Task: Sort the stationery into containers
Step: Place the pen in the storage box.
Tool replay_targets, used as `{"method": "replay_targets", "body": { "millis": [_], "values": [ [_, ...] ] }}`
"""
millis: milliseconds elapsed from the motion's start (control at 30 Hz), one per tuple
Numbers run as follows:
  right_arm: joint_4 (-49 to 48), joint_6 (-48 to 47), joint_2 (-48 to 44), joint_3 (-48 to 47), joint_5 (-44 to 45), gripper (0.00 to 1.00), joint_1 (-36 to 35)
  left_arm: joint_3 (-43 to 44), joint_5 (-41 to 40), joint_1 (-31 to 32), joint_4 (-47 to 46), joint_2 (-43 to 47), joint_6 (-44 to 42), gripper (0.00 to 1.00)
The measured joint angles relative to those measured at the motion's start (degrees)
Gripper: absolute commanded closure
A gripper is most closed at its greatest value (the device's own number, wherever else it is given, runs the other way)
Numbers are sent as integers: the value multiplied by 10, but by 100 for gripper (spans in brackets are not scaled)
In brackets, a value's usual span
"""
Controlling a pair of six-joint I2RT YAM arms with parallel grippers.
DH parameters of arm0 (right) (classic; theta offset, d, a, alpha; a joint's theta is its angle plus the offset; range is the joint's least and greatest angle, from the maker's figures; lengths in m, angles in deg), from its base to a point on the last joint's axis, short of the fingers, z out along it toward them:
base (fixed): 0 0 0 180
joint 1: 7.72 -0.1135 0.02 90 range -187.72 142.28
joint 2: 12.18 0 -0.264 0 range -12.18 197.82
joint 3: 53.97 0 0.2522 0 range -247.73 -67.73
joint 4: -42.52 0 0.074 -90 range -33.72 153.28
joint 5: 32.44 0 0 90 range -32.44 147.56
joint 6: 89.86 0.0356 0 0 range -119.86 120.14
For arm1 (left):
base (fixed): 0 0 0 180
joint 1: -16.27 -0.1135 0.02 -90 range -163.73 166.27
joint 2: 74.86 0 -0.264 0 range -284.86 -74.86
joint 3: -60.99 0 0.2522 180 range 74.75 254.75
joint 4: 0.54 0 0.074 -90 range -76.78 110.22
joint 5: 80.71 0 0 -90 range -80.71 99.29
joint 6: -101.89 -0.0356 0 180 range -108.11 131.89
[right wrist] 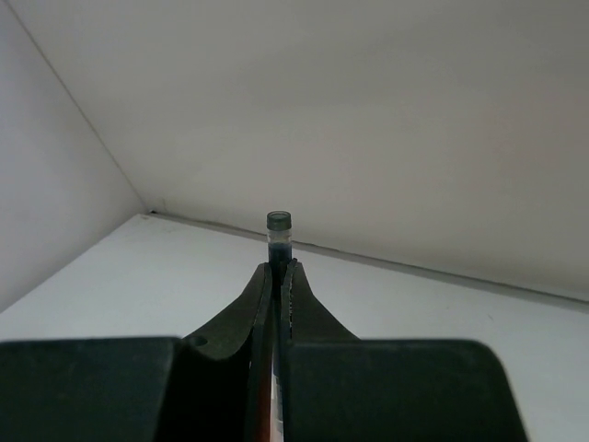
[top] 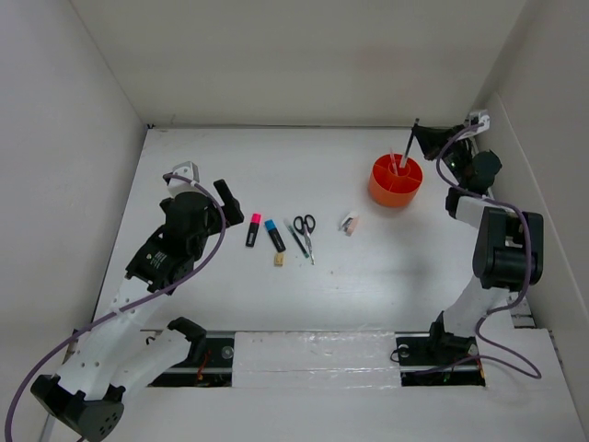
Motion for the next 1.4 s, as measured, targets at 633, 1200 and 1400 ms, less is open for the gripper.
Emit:
{"method": "replay_targets", "body": {
  "millis": [633, 1200, 1400],
  "values": [
    [1, 0, 86, 0, 13, 100, 11, 0, 15, 0, -2, 0, -5, 0],
    [-19, 3, 95, 36, 10, 46, 11, -1, 24, 0, -6, 7, -12, 0],
    [-19, 15, 38, 77, 17, 0, 10, -1, 25, 0, -7, 10, -13, 0]
  ]
}}
